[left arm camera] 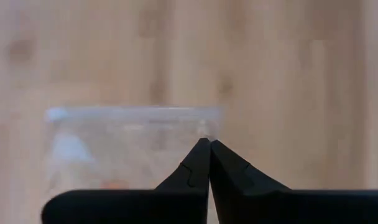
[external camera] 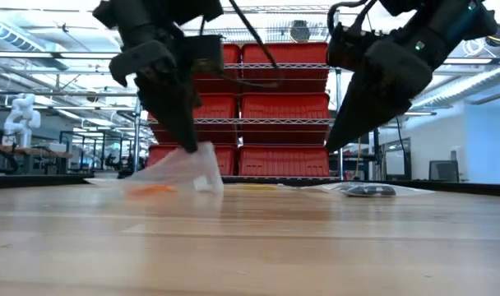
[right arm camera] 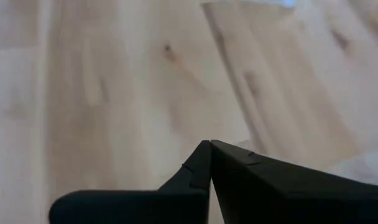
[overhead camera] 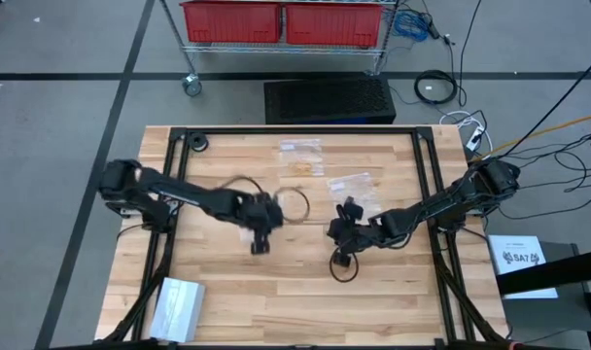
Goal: Sort rubber bands
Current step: Close the left transparent zip bag
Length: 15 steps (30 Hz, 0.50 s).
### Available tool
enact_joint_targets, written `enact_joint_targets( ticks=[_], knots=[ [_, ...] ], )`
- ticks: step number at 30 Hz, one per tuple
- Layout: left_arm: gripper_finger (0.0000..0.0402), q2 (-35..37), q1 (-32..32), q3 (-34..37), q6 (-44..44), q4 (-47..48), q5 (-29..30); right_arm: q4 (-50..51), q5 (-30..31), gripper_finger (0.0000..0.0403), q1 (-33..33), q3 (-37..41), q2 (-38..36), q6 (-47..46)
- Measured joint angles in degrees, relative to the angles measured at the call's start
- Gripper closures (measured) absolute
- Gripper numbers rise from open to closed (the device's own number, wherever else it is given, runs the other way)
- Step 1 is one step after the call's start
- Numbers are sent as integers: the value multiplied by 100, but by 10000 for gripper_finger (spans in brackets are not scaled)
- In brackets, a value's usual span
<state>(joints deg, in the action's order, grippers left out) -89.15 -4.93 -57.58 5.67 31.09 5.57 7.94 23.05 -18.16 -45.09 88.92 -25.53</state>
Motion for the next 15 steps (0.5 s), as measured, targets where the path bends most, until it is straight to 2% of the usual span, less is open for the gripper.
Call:
enact_joint_targets(
  ticks=[2,4,8,12,15],
  knots=[
    [386,-287,-136,0,8,-404,-368,-31,-210,403,1,3,0,-89],
    [378,-534,-245,0,5,-923,-458,-72,-371,403,0,3,0,-287],
    [353,-866,-323,-2,3,-1849,-710,-203,-274,398,71,3,1,-996],
    [315,-951,-165,-2,9,-2389,-965,-543,-244,374,159,3,121,-1333],
    [292,-873,-9,-37,7,-2390,-1223,-1035,-223,343,184,-2,325,-1433]
  ],
)
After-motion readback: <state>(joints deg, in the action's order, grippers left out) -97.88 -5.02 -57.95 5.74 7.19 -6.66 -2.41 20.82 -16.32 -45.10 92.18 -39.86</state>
